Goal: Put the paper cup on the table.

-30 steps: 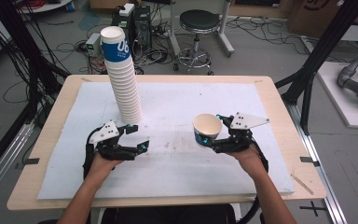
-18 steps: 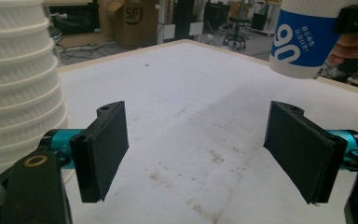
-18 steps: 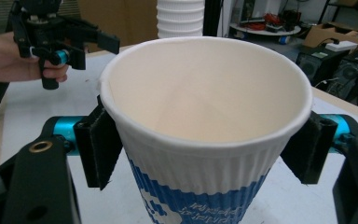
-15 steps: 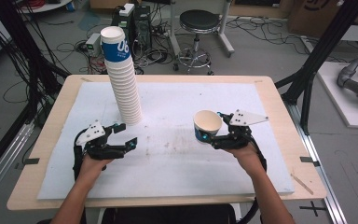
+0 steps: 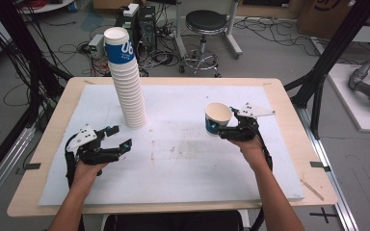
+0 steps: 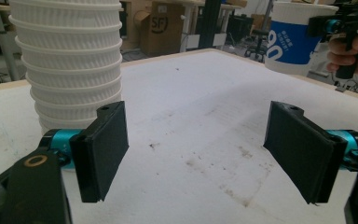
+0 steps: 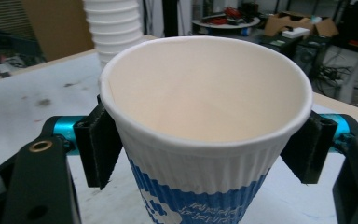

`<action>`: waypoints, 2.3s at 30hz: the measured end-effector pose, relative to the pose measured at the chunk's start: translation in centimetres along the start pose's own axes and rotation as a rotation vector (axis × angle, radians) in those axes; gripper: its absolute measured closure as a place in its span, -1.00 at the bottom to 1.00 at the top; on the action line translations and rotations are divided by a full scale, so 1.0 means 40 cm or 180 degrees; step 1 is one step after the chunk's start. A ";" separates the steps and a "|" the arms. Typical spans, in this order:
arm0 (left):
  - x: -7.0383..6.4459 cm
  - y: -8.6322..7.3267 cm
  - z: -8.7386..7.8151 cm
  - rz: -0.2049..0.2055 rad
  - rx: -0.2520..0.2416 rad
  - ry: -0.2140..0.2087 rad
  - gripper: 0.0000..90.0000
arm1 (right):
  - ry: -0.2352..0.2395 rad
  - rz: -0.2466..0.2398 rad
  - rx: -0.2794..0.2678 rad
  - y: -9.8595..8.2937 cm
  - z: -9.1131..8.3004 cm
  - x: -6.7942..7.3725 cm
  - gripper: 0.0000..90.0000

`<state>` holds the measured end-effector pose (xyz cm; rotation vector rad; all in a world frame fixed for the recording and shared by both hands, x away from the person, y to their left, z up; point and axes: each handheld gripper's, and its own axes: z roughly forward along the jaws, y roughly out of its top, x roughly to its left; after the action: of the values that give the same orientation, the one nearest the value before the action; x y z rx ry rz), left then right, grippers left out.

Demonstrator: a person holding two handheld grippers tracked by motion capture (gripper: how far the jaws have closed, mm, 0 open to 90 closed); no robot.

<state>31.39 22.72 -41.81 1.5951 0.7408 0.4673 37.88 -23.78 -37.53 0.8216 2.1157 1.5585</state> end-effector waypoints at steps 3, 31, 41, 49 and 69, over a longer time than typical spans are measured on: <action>0.003 -0.002 0.002 -0.0009 0.0007 0.0012 -0.52 | -0.0101 0.0076 0.0045 -0.006 0.018 -0.017 -0.46; 0.000 -0.010 0.007 -0.0001 0.0092 -0.0002 -0.52 | -0.0352 0.0232 0.0562 -0.089 0.137 -0.052 -0.51; -0.004 -0.012 0.011 -0.0013 0.0116 -0.0014 -0.52 | -0.0315 0.0287 0.0615 -0.111 0.118 -0.043 -0.56; -0.004 -0.012 0.012 -0.0018 0.0127 -0.0007 -0.52 | -0.0274 0.0243 0.0724 -0.127 0.100 -0.036 -0.57; 0.001 -0.012 0.021 -0.0071 0.0071 -0.0035 -0.52 | -0.0340 0.0114 0.0462 -0.121 -0.069 -0.015 -0.56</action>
<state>31.90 22.16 -42.42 1.6073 0.7570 0.4349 35.53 -27.21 -41.32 0.9740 2.1665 1.3584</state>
